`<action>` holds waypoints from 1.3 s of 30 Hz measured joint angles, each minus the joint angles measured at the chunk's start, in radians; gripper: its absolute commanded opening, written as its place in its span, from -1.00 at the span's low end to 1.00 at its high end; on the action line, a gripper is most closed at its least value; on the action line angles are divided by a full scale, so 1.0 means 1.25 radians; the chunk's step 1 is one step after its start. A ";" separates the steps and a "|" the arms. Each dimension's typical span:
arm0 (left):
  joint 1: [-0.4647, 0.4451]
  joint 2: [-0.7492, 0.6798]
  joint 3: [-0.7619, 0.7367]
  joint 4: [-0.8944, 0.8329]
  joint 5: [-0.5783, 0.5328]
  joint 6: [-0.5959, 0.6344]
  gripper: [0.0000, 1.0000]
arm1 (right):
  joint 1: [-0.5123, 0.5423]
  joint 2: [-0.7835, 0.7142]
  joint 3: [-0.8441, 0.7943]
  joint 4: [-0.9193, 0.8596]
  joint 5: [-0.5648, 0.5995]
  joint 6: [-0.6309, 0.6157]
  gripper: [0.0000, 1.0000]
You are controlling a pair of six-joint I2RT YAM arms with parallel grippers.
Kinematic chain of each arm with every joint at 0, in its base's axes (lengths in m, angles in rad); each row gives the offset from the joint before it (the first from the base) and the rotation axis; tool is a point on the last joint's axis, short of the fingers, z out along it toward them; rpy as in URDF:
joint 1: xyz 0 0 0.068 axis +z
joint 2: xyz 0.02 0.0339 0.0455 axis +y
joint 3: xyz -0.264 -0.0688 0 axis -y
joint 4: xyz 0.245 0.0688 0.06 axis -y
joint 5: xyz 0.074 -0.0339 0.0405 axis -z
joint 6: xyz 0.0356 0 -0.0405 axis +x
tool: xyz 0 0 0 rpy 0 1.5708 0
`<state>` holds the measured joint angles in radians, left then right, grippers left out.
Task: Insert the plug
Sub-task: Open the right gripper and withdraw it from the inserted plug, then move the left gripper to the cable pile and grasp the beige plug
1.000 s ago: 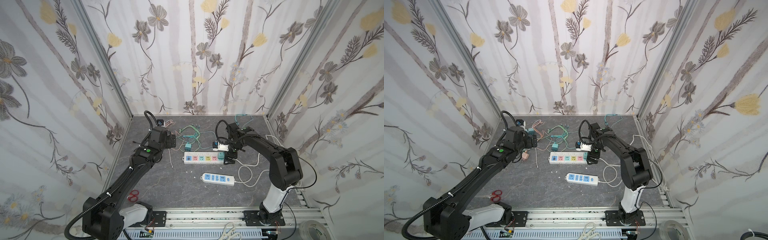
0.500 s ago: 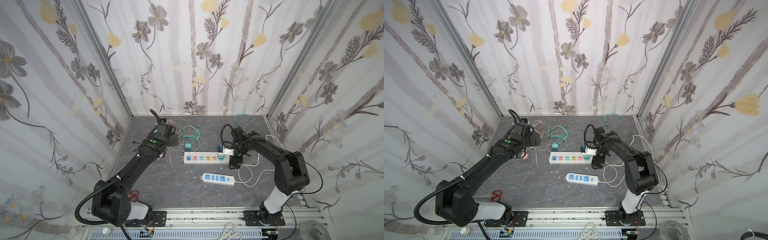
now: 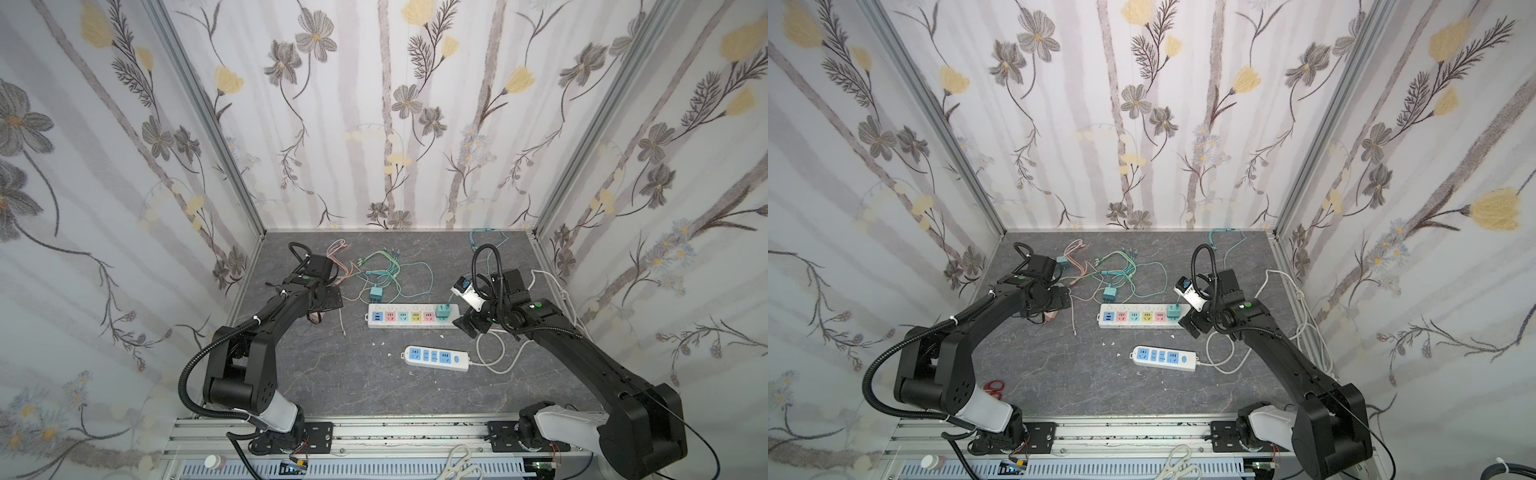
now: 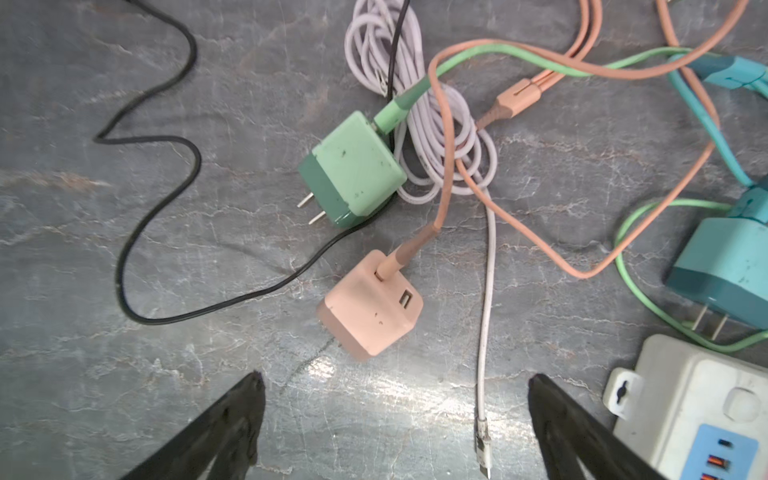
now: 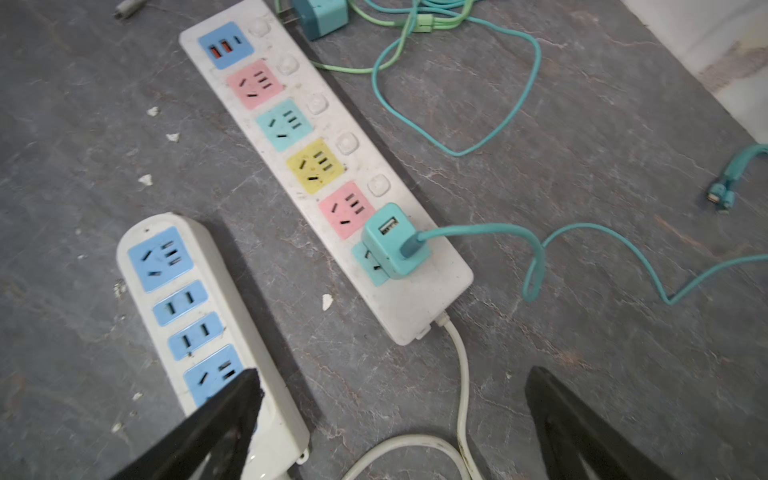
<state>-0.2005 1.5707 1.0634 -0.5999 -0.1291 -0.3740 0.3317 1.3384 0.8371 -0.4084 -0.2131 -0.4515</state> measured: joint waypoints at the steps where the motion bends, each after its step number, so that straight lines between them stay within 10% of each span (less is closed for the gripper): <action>1: 0.009 0.011 0.000 0.007 0.005 -0.004 1.00 | -0.005 -0.021 -0.021 0.047 0.028 0.034 0.99; 13: 0.025 0.121 -0.006 0.096 0.075 -0.023 1.00 | -0.075 -0.200 -0.085 0.280 0.293 0.316 0.99; 28: -0.057 0.061 -0.040 0.082 0.187 -0.017 1.00 | -0.088 -0.254 -0.124 0.303 0.346 0.388 0.99; 39: -0.102 0.161 0.031 0.029 0.037 0.031 0.33 | -0.088 -0.234 -0.118 0.305 0.343 0.400 0.99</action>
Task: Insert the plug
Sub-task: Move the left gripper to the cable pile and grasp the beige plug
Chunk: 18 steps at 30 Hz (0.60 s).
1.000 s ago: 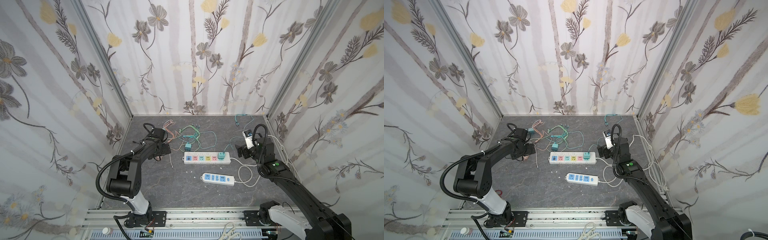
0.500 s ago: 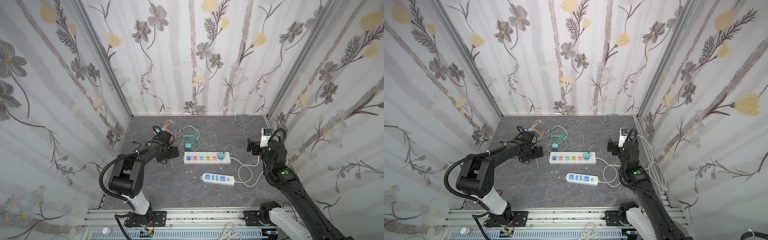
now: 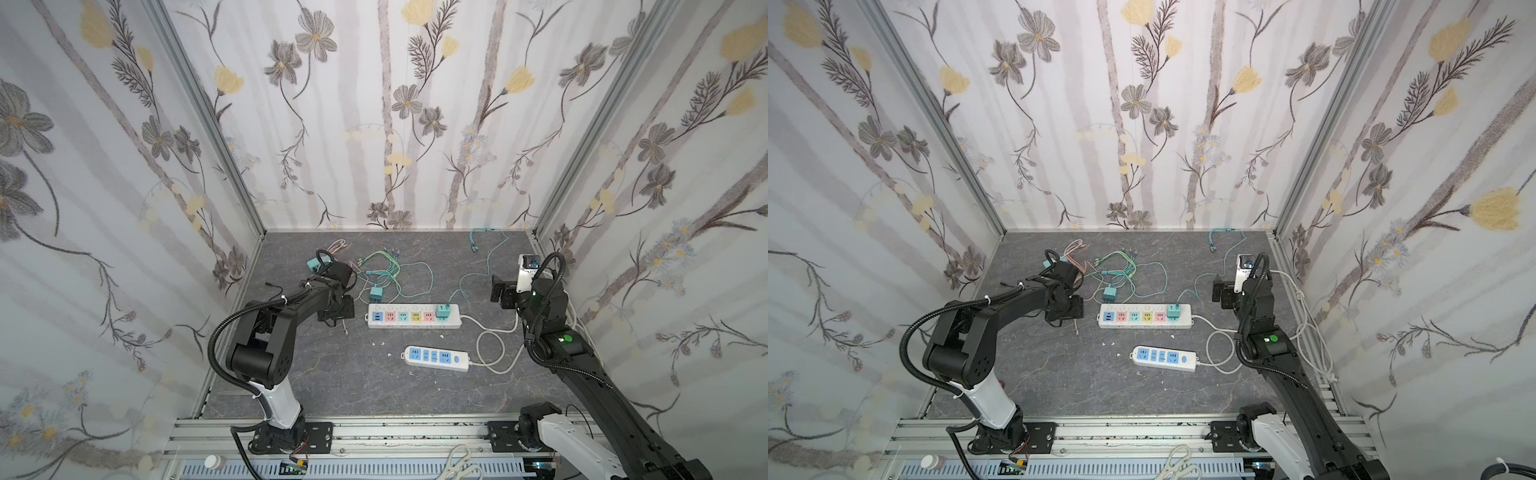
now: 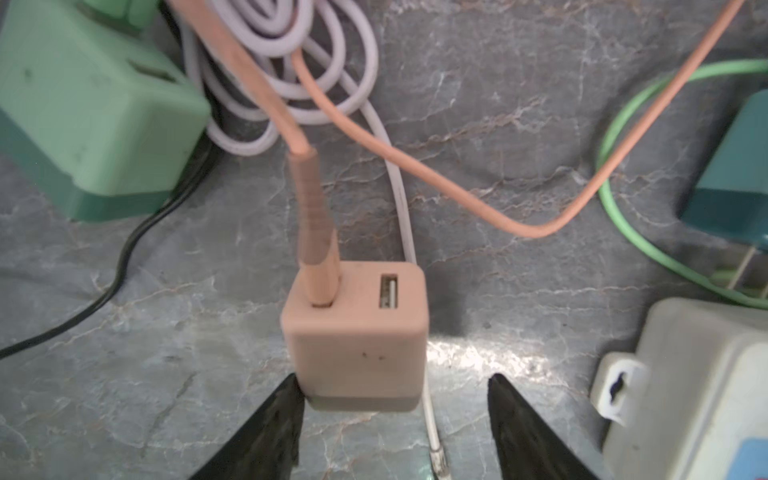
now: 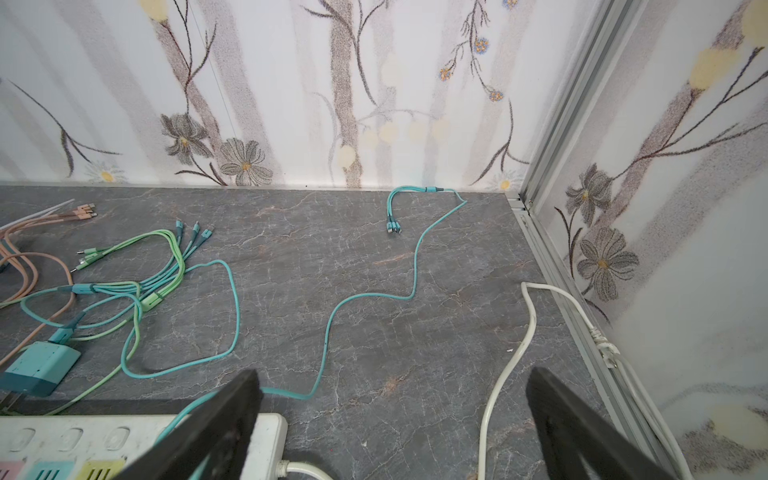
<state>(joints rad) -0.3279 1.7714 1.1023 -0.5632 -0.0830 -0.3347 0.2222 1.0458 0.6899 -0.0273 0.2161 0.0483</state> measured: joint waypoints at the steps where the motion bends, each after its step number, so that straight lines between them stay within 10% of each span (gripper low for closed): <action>1: -0.002 0.009 0.004 0.000 -0.010 0.007 0.32 | 0.000 -0.001 0.000 0.000 0.000 0.000 0.99; 18: -0.002 0.024 -0.027 0.065 -0.080 0.007 -0.15 | 0.000 -0.011 -0.002 0.000 0.005 -0.004 0.99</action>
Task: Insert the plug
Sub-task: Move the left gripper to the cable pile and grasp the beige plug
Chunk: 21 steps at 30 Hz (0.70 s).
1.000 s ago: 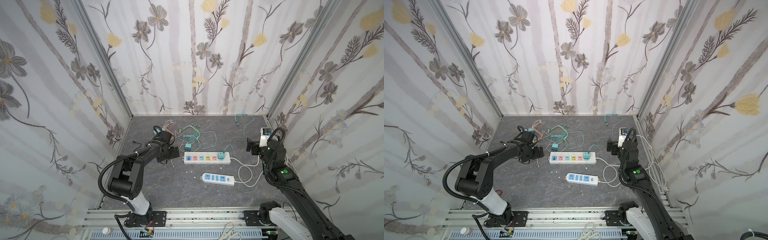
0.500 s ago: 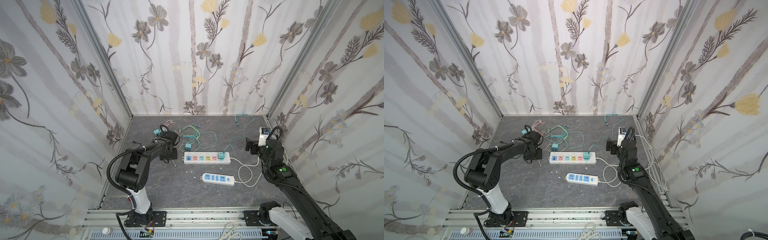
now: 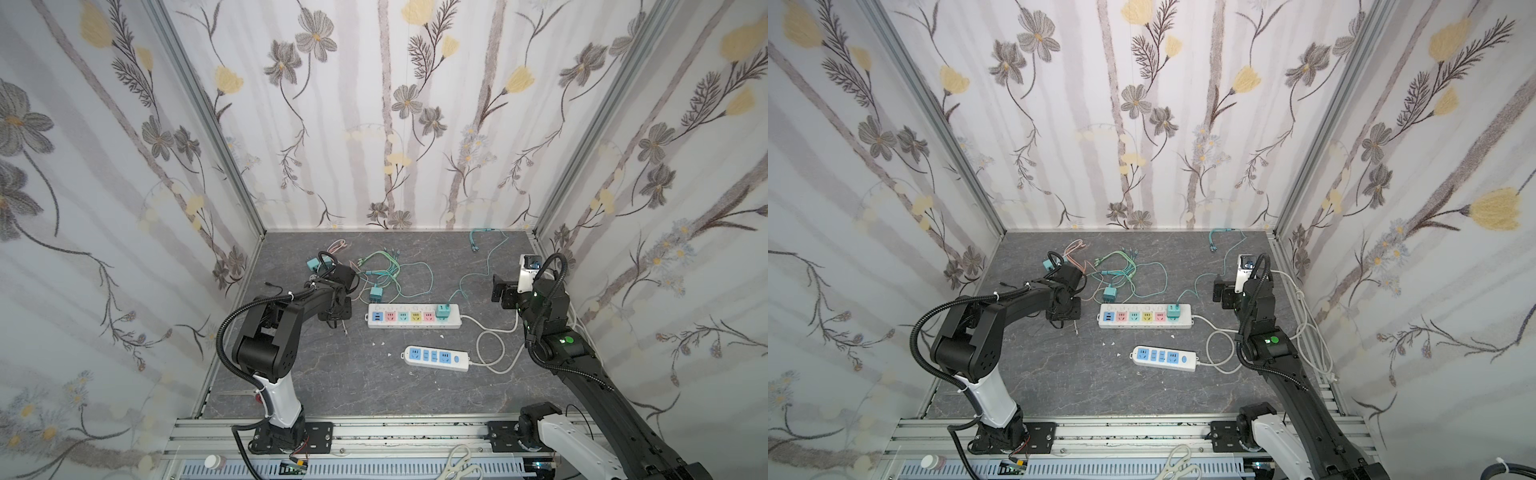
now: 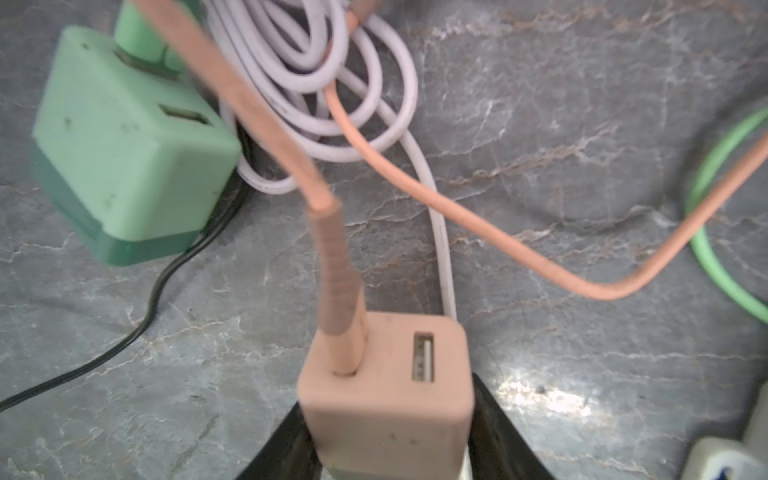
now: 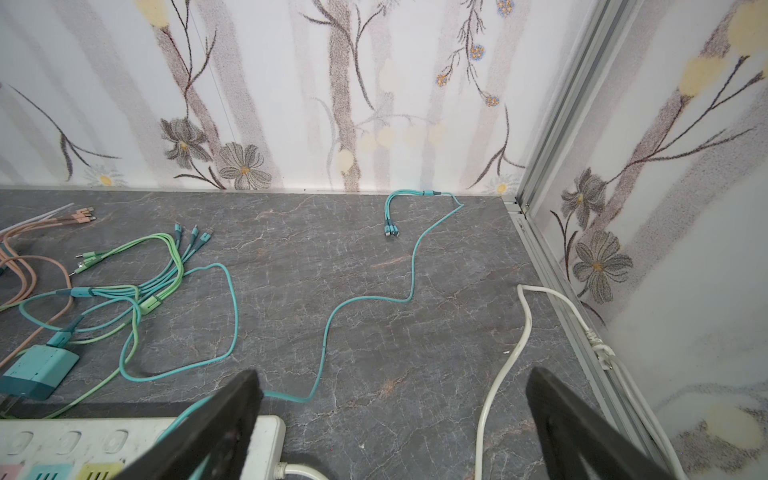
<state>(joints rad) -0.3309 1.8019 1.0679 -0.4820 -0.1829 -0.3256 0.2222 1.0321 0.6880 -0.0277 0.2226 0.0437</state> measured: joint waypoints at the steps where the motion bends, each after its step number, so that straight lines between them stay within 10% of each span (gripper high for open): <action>1: 0.000 -0.001 -0.001 0.002 0.000 -0.001 -0.20 | 0.000 0.000 0.000 0.000 0.000 0.000 0.99; 11: 0.001 -0.056 -0.020 0.003 -0.020 0.006 -1.00 | -0.004 0.009 -0.001 -0.003 0.059 0.008 0.99; 21: -0.008 -0.161 -0.011 -0.040 -0.046 0.025 -1.00 | -0.006 0.050 0.011 -0.015 0.044 0.023 0.99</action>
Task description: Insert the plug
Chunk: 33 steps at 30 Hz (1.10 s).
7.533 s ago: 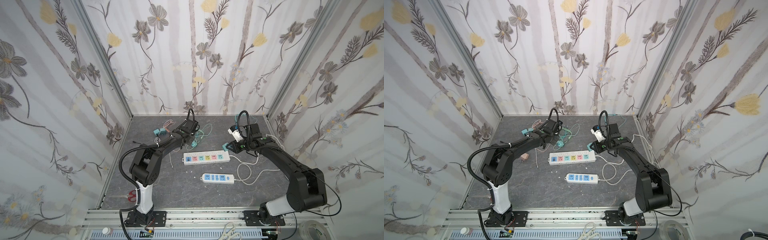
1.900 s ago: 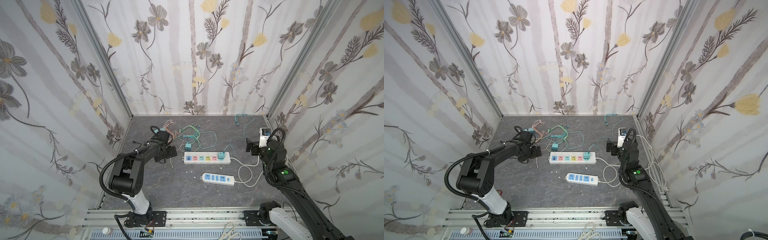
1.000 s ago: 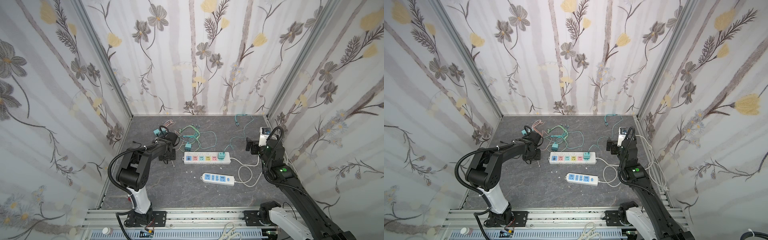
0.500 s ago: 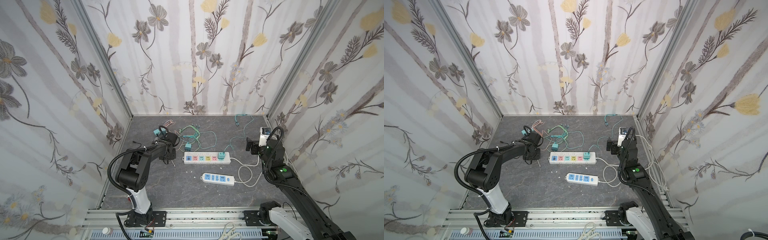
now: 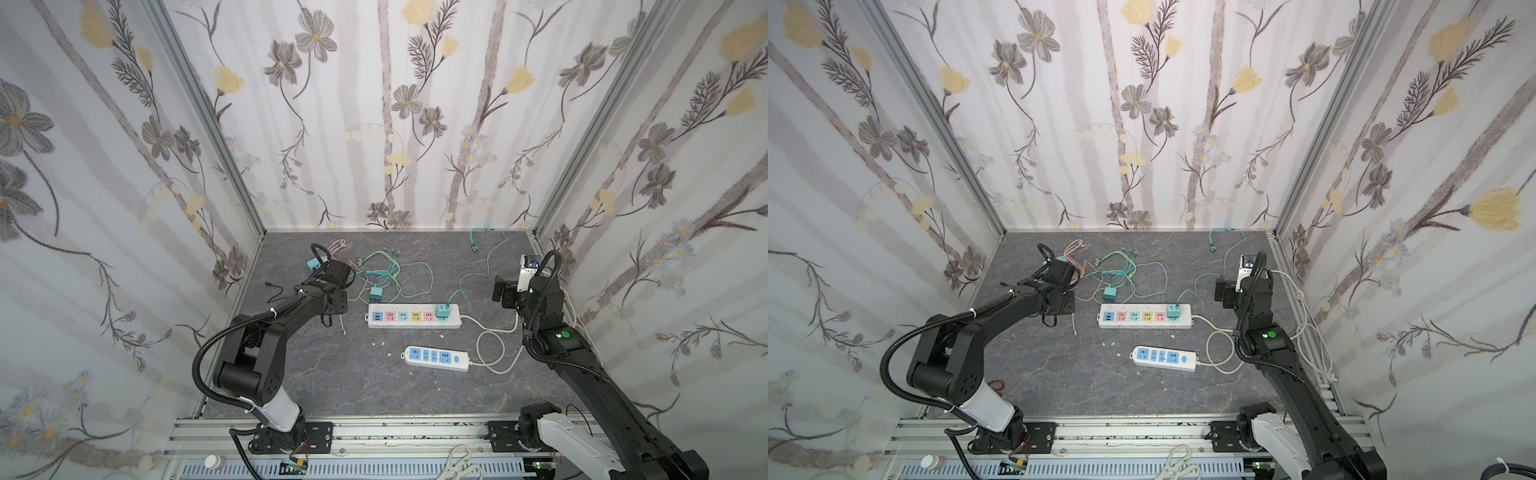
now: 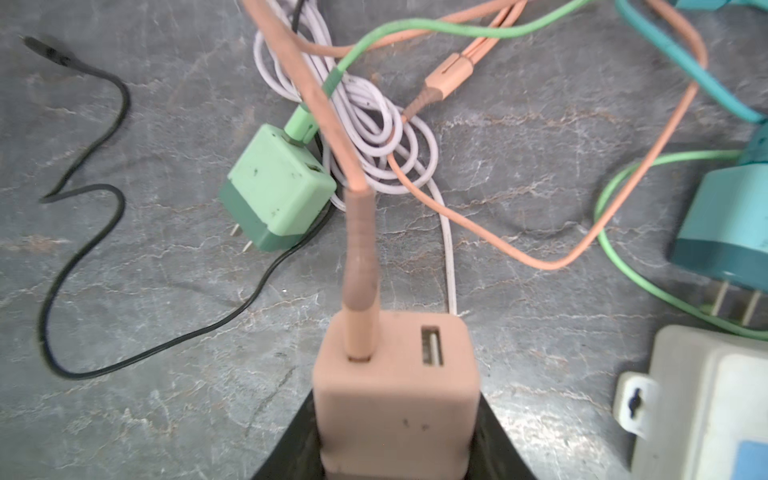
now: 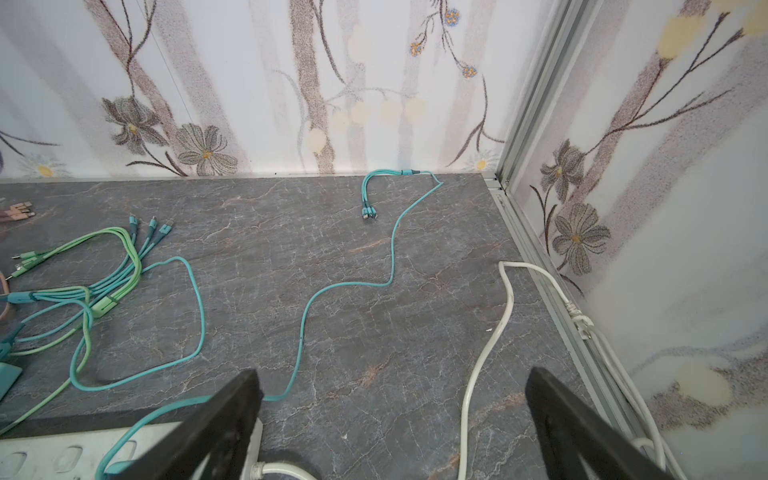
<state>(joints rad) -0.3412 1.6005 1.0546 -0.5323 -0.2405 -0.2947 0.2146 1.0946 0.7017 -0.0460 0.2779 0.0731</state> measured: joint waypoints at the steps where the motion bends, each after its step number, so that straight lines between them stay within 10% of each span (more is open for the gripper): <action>1: -0.003 -0.013 0.003 -0.004 -0.001 0.000 -1.00 | 0.000 0.004 0.001 0.000 -0.009 0.004 0.99; 17: -0.103 -0.176 0.198 -0.105 0.041 0.012 -1.00 | 0.001 0.046 0.046 -0.006 -0.208 0.045 0.99; 33: -0.178 -0.149 0.591 -0.152 0.371 -0.049 -1.00 | 0.180 0.266 0.136 0.090 -0.447 0.167 0.99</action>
<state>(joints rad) -0.5632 1.4143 1.7935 -0.7219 0.2237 -0.3557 0.4400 1.4269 0.8719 0.0669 -0.2813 0.2821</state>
